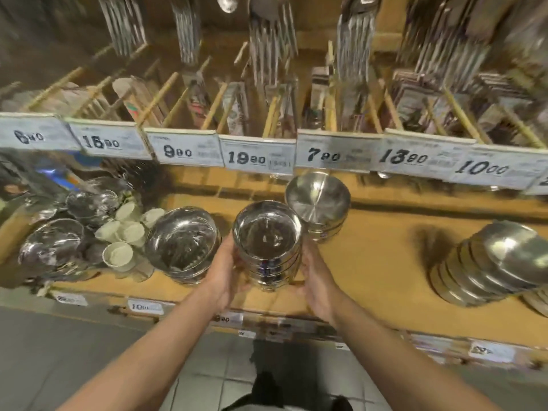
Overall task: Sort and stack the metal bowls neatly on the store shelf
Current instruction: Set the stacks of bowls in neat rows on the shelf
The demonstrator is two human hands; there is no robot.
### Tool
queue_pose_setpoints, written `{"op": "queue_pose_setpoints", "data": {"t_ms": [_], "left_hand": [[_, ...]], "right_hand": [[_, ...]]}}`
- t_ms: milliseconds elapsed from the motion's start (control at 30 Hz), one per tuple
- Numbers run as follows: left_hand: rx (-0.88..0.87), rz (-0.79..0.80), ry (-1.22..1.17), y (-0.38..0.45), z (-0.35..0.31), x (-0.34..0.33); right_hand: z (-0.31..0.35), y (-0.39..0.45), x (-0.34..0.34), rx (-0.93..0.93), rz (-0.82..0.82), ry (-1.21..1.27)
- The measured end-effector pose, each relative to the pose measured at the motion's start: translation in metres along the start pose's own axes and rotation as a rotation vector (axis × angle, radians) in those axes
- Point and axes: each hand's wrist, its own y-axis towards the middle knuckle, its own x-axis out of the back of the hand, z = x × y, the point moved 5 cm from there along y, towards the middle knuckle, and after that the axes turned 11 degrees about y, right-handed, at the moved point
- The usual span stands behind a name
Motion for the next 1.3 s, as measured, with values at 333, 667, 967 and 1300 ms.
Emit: {"op": "queue_pose_setpoints", "data": {"t_ms": [333, 667, 967, 1300], "left_hand": [[-0.004, 0.016, 0.051, -0.002, 0.01, -0.036], [0.018, 0.147, 0.102, -0.016, 0.021, -0.172], [-0.016, 0.153, 0.173, -0.015, 0.006, -0.226], [-0.017, 0.135, 0.142, -0.001, 0.003, -0.211]], "right_hand": [[0.01, -0.02, 0.035, 0.024, -0.022, -0.007], [0.052, -0.064, 0.153, 0.098, -0.177, 0.002], [0.082, -0.069, 0.195, 0.118, -0.201, 0.052], [0.083, -0.06, 0.18, 0.088, -0.196, 0.07]]}}
